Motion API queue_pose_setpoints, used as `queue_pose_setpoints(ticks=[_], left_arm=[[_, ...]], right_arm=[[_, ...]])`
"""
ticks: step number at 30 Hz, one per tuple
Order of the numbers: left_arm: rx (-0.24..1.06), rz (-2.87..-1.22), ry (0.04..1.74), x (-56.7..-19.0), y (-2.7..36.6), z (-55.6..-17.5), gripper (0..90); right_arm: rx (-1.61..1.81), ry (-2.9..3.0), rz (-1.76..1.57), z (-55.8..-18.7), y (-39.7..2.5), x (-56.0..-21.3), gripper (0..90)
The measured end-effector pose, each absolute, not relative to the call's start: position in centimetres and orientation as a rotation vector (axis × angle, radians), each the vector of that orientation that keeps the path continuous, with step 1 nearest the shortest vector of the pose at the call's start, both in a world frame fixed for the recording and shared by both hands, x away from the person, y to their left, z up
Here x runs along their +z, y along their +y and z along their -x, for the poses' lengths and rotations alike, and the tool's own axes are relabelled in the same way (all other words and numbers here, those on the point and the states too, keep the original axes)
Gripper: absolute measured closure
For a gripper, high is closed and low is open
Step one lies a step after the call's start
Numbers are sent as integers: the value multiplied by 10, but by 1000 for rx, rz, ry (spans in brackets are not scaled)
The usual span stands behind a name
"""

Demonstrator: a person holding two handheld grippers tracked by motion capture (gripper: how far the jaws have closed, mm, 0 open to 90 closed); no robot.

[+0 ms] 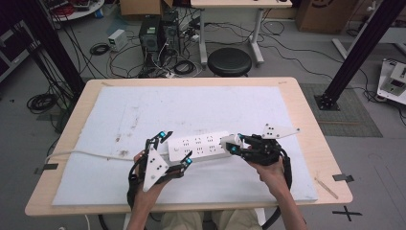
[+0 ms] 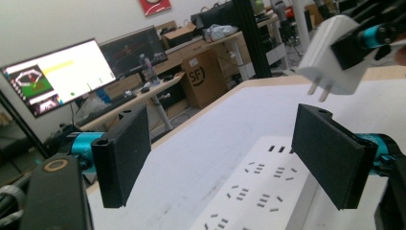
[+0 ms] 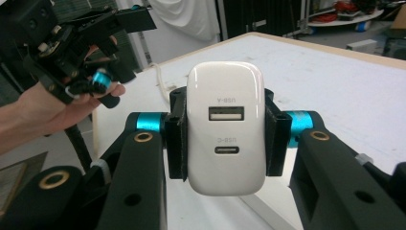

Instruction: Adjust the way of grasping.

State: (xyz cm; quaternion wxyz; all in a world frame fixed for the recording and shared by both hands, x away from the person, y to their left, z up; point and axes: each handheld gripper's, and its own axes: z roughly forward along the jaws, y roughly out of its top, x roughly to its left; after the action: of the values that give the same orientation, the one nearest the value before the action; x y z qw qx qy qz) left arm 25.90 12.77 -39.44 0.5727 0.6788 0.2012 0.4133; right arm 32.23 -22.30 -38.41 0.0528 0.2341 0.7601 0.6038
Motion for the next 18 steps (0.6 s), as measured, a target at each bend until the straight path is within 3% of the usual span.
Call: queue_pose_setpoints(ticks=[18], left_arm=[[823, -1595, 818, -403, 192, -275, 226]], right_arm=[[1793, 2238, -759, -321, -243, -392, 631]])
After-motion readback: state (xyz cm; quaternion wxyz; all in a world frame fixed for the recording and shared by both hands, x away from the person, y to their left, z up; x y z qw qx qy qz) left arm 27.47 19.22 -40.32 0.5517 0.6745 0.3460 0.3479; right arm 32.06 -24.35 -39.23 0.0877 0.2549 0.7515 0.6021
